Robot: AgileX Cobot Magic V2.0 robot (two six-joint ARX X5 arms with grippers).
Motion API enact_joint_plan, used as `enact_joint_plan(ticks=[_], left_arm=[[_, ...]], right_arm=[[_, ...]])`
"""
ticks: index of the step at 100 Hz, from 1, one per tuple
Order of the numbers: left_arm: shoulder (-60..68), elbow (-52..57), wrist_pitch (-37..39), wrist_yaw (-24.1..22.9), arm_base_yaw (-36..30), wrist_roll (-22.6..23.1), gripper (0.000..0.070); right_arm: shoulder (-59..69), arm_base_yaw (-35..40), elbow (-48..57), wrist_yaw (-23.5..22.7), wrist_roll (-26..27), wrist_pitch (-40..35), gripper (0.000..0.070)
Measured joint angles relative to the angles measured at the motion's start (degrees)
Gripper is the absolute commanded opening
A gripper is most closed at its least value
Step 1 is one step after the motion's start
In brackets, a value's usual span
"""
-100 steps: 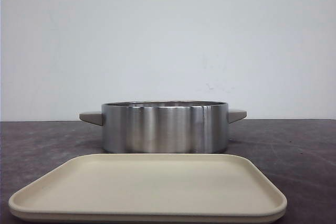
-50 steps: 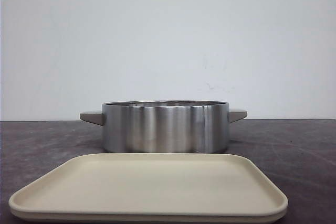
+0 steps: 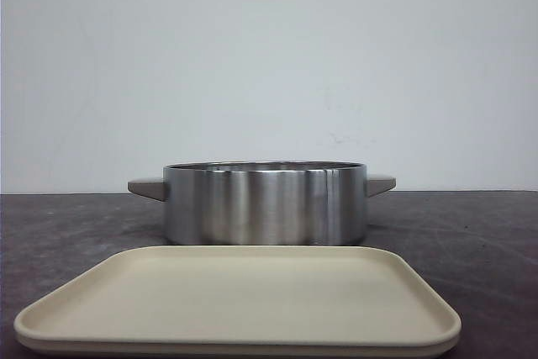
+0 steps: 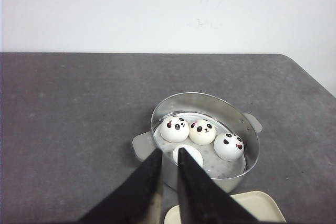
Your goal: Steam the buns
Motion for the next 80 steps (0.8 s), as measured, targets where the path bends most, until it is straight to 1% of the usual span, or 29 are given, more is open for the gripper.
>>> enact_joint_plan(ticks=[11,19,26,38,53,66,72,80], left_arm=[[-0.90,-0.52,-1.22,0.02,1.57,0.74,0.0017],[-3.43,-4.13,1.46,0.02,4.33,1.79,0.0017],[-7.10,-9.70,6.58,0.00,7.48,2.80,0.0017],[-14.47,-22.62,18.01,0.09,13.18,3.17,0.0017],[-21.94,-39.56,30.45,2.10,18.56,3.30,0.0017],[-26.64,-51.06,38.73,6.47,23.91,3.96,0.0017],[-28.17,-54.66,40.33,10.14,26.51,4.46,0.0017],[-29.73,-57.64,39.98,16.26,29.81,4.98,0.0017]], right_arm=[[0.00,0.00,0.00,0.00,0.00,0.00,0.0001],[0.00,0.00,0.00,0.00,0.00,0.00,0.0001],[0.00,0.00,0.00,0.00,0.00,0.00,0.0000],[0.00,0.00,0.00,0.00,0.00,0.00,0.0001],[0.00,0.00,0.00,0.00,0.00,0.00,0.0001],[0.00,0.00,0.00,0.00,0.00,0.00,0.0001],[0.00,0.00,0.00,0.00,0.00,0.00,0.0000],[0.00,0.00,0.00,0.00,0.00,0.00,0.0000]])
